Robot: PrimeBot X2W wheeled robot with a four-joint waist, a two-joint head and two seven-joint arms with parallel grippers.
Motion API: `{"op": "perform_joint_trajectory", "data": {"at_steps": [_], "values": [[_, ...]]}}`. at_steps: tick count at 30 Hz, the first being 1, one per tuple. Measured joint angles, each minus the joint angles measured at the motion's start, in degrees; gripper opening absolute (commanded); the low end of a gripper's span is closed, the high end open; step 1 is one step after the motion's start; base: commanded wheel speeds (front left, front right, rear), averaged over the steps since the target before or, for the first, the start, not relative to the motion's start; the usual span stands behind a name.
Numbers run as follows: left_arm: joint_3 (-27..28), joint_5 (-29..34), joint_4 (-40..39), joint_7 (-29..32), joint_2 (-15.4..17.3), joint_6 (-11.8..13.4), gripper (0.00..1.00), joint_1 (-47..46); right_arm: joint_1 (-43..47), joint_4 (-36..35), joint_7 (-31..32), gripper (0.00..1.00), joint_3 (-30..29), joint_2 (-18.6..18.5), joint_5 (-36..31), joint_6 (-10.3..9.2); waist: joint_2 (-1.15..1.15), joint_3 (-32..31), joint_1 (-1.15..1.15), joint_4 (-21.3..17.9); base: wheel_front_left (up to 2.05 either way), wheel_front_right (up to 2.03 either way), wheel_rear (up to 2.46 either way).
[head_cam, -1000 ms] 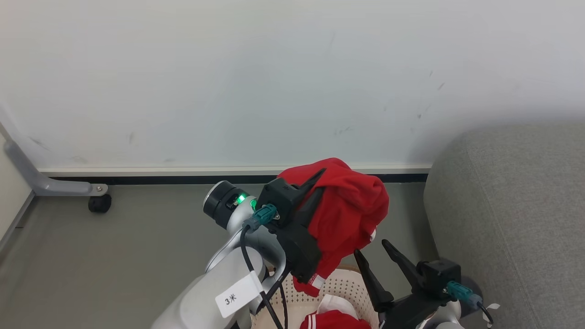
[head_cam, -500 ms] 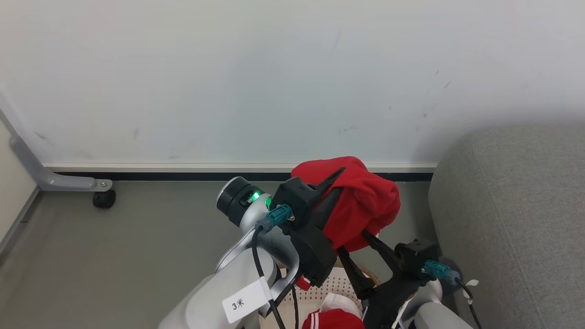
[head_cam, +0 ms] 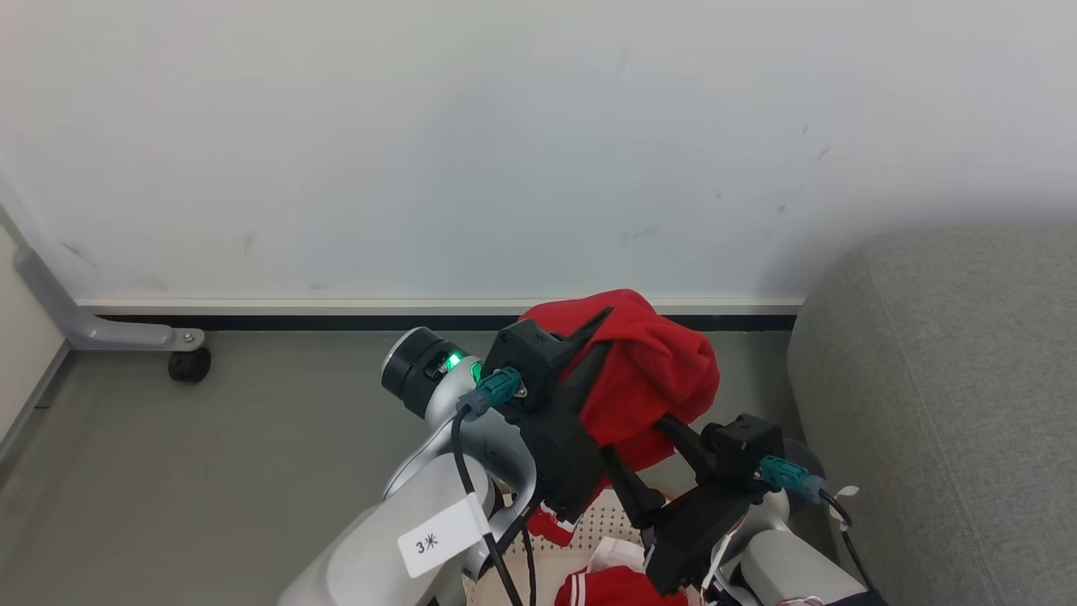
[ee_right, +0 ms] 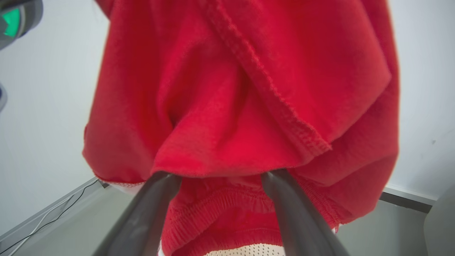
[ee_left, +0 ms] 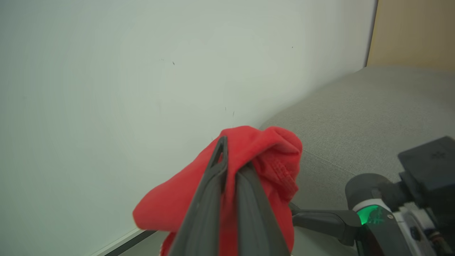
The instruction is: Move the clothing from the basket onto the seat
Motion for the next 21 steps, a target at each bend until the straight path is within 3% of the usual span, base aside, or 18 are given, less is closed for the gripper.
{"op": "perform_joint_trajectory", "data": {"at_steps": [5,6,7,8,9,19,20,21], "values": [[0.2,-0.4,0.0,0.5,0.0,0.4,0.0,0.0,-1.1,-1.4,-0.4,1.0,0.9,0.0,1.1,0.01,0.0,0.1,0.0,-0.2,0.0,0.0,0.0],[0.3,-0.5,0.1,0.5,0.0,0.5,0.0,0.0,-1.2,-1.5,-0.4,0.9,1.0,0.0,1.1,0.01,0.0,0.1,0.0,-0.3,0.0,0.0,0.0],[0.4,-0.6,0.1,0.5,0.0,0.5,0.0,0.0,-1.2,-1.4,-0.5,0.46,1.0,0.0,1.1,0.01,0.0,0.1,0.0,-0.3,0.0,0.0,0.0],[0.4,-1.0,0.1,0.7,0.0,0.5,0.0,0.0,-1.3,-1.4,-0.7,0.29,1.1,0.0,1.1,0.01,0.0,0.1,0.0,-0.3,0.0,0.0,0.0],[0.5,-1.2,0.1,0.9,0.0,0.5,0.0,0.0,-1.5,-1.3,-0.8,0.0,1.2,0.0,1.1,0.01,0.0,0.1,0.0,-0.3,0.0,0.0,0.0],[1.2,-1.6,0.1,1.3,0.8,1.1,0.0,0.9,-2.0,0.2,-0.8,0.0,0.2,0.0,1.3,0.01,0.0,0.3,0.0,-0.8,0.0,0.0,0.0],[1.3,-1.8,0.1,1.3,0.9,1.3,0.11,1.0,-2.0,0.2,-0.8,0.0,-0.1,0.0,1.3,0.01,0.0,0.3,0.0,-0.9,0.0,0.0,0.0],[1.5,-2.0,0.1,1.3,0.9,1.5,0.37,1.0,-1.9,0.2,-0.8,0.0,-0.4,-0.1,1.3,0.01,0.0,0.4,0.0,-1.0,0.0,0.0,0.0]]}}
